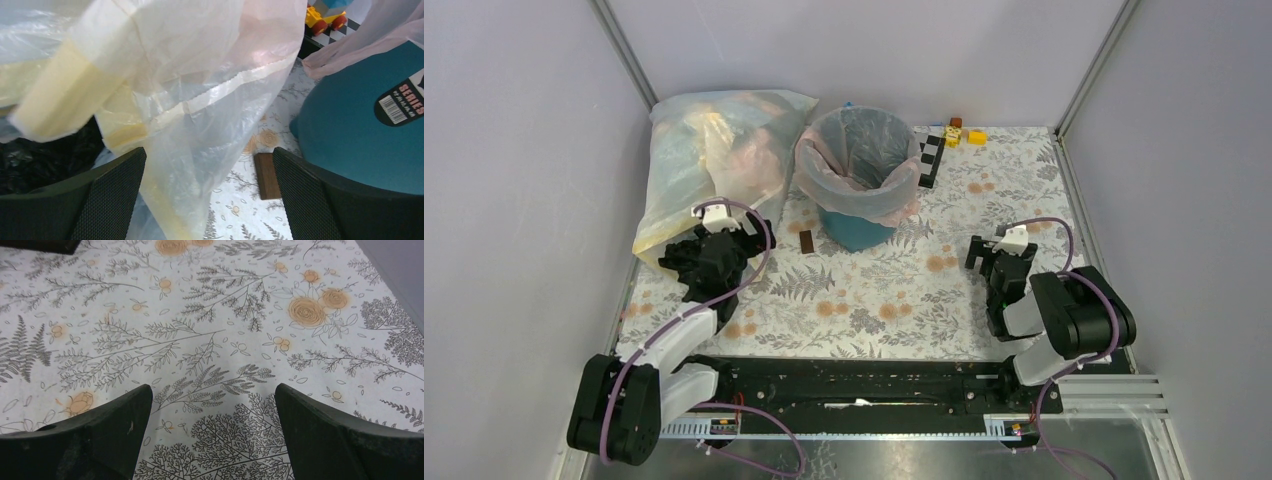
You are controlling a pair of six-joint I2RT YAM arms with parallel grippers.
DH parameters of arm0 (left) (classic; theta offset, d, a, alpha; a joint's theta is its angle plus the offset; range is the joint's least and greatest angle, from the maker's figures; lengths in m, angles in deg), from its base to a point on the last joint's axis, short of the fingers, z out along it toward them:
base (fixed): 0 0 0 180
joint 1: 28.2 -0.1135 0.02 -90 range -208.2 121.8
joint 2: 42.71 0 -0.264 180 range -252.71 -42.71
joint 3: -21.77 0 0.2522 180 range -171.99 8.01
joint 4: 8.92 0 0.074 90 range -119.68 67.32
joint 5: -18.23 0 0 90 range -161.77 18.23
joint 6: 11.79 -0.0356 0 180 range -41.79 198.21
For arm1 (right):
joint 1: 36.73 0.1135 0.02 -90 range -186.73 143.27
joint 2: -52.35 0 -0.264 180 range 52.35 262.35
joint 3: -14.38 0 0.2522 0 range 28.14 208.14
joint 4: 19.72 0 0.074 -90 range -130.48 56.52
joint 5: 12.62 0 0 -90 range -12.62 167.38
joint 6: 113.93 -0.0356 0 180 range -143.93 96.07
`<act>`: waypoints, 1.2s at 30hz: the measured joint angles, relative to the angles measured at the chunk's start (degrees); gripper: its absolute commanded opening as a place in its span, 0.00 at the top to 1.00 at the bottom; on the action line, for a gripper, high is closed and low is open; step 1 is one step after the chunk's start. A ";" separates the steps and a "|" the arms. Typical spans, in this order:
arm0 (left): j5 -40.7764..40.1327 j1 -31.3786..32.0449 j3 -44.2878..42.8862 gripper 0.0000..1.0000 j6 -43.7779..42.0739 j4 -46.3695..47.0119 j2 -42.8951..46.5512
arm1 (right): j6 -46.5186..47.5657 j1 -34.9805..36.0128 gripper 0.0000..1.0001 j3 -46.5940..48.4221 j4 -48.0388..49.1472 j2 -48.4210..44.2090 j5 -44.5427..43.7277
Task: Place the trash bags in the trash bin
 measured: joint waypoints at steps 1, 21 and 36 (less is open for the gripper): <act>-0.63 0.00 0.35 0.01 -0.94 0.81 0.09 | 0.13 -0.07 0.00 0.04 0.63 1.25 0.00; 8.22 -9.90 13.51 0.01 -17.86 35.56 -19.28 | 0.13 -1.18 0.00 2.89 0.39 1.57 0.00; 13.44 -11.87 6.62 0.01 -17.84 37.90 -27.61 | 0.13 -1.57 0.00 3.43 -0.31 1.57 0.04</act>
